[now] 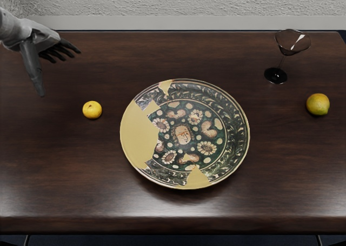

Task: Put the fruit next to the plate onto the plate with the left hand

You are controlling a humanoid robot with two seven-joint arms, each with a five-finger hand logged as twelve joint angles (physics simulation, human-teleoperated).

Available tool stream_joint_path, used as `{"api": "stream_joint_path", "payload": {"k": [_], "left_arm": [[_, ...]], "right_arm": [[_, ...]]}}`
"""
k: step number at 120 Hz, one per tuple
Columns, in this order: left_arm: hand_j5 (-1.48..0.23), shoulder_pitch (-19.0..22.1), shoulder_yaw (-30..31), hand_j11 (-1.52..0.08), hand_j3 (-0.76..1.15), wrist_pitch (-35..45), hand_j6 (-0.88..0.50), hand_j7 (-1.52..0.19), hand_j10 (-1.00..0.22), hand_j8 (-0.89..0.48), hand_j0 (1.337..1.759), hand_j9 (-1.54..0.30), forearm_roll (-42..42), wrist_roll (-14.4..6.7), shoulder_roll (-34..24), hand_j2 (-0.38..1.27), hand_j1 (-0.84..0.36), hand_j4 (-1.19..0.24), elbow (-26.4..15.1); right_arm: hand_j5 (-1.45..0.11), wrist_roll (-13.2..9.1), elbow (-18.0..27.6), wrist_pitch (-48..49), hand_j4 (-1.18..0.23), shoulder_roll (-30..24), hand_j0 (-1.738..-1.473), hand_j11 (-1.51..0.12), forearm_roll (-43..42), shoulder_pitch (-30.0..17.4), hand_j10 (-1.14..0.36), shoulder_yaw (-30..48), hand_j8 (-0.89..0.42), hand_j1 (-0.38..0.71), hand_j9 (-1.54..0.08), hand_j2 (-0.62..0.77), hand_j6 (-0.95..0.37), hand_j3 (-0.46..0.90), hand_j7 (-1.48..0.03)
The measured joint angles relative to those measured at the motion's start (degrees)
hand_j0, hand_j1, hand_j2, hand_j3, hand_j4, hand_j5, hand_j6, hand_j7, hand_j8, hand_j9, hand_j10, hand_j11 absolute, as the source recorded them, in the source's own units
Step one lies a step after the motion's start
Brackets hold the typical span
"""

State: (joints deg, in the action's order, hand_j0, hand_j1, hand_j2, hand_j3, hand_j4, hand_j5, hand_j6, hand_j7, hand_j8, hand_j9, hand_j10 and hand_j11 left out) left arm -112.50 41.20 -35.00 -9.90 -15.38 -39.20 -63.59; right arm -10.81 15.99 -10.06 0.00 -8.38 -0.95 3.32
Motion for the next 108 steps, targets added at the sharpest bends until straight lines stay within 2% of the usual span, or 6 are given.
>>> {"api": "stream_joint_path", "payload": {"k": [63,76,89,94,102,108], "left_arm": [[-0.03,1.60,-2.30,-0.03,0.00,0.00,-0.03,-0.03,-0.03,-0.03,1.658,-0.03,-0.70,0.00,0.14,0.00,0.32,-0.03,0.50],[-0.03,-0.16,1.19,-0.03,0.00,-0.01,-0.03,-0.03,-0.03,-0.03,1.658,-0.03,0.01,0.00,3.98,0.00,0.32,-0.03,1.00],[-0.03,-3.32,11.44,-0.03,0.00,0.00,-0.03,-0.03,-0.02,-0.03,1.658,-0.03,6.61,0.07,13.41,0.00,0.32,-0.03,1.21],[-0.03,-4.50,15.22,-0.03,0.00,0.00,-0.03,-0.03,-0.02,-0.03,1.658,-0.03,8.97,1.29,15.97,0.00,0.32,-0.03,1.23],[-0.03,-5.00,20.96,-0.03,0.00,0.00,-0.03,-0.03,-0.02,-0.03,1.658,-0.03,11.46,6.00,20.90,0.00,0.32,-0.03,1.22],[-0.03,-4.61,24.32,-0.03,0.00,1.12,-0.03,-0.03,-0.02,-0.03,1.658,-0.03,14.09,8.32,24.04,0.00,0.32,-0.02,1.11]], "right_arm": [[0.00,0.00,0.01,0.00,0.00,0.00,-1.658,0.00,0.01,-0.42,0.00,0.02,0.00,-0.35,0.00,0.00,0.00,0.00,0.00],[0.00,0.00,0.01,0.01,0.00,0.00,-1.658,0.00,0.00,-0.42,0.00,0.02,0.00,-0.35,0.00,0.00,0.00,0.00,0.00],[0.00,0.00,0.01,-0.01,0.00,0.00,-1.658,0.00,-0.01,-0.42,0.00,0.02,0.00,-0.35,0.00,0.00,0.00,0.00,0.00],[0.00,0.00,0.01,-0.01,0.00,0.00,-1.658,0.00,0.00,-0.42,0.00,0.02,0.00,-0.35,0.00,0.00,0.00,0.00,0.00],[0.00,0.00,0.00,0.00,0.00,0.00,-1.658,0.00,0.01,-0.42,0.00,0.02,0.00,-0.35,0.00,0.00,0.00,0.00,0.00],[0.00,0.00,0.01,-0.01,0.00,0.00,-1.658,0.00,0.01,-0.42,0.00,0.02,0.00,-0.35,0.00,0.00,0.00,0.00,0.00]]}}
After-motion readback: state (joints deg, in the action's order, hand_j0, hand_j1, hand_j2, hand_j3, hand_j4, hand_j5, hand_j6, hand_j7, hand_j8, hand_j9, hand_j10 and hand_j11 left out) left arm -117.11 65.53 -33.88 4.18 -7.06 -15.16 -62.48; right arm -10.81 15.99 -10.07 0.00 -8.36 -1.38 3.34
